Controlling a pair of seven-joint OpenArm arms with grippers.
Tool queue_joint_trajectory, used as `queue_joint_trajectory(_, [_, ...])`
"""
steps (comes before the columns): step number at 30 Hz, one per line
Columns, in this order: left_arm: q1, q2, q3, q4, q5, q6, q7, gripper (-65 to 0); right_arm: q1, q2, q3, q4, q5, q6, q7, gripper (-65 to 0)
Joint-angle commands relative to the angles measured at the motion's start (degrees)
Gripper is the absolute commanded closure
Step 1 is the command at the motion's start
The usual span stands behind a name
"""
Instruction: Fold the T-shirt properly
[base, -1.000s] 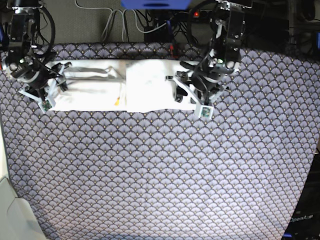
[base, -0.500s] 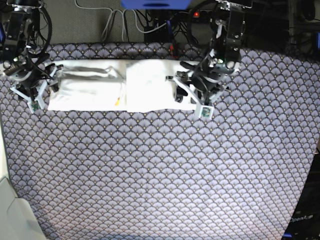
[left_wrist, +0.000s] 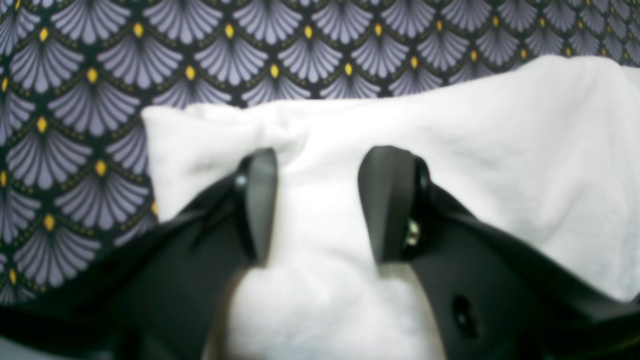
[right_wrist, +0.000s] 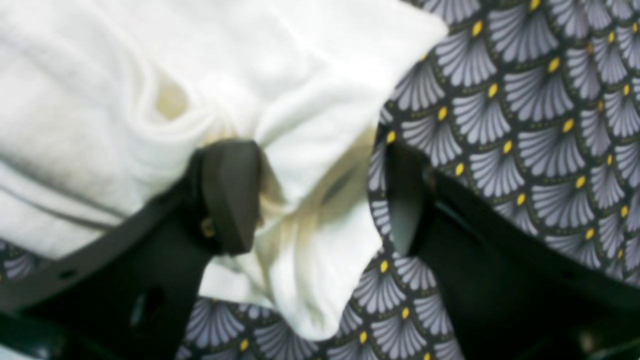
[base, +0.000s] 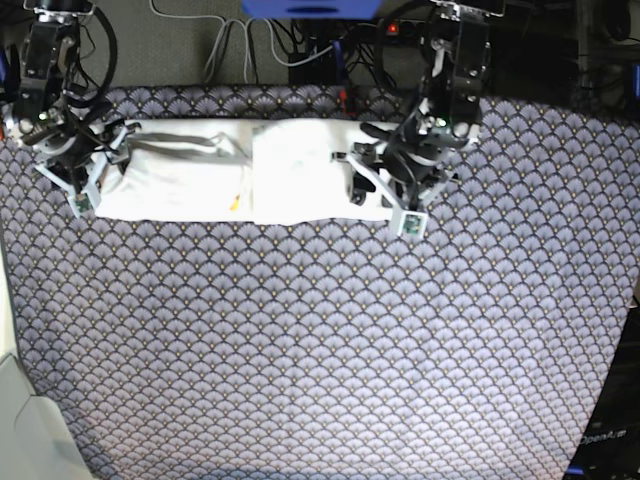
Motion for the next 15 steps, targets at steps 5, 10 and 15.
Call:
queue_joint_trajectory(5, [-0.30, 0.14, -0.17, 1.03, -0.09, -0.09, -0.51, -29.8, 1.80, 0.83, 0.36, -3.11, 0.19, 0.03, 0.28, -40.6])
queue_joint_trajectory(10, [-0.21, 0.14, -0.09, 2.09, -0.09, -0.09, -0.51, -29.8, 3.30, 0.74, 0.44, -5.48, 0.19, 0.03, 0.28, -40.6])
queue_joint_trajectory(15, [-0.12, 0.14, 0.00, 4.20, -0.09, 0.17, -0.51, -29.8, 2.95, 0.57, 0.44, -5.48, 0.19, 0.03, -0.07, -39.7])
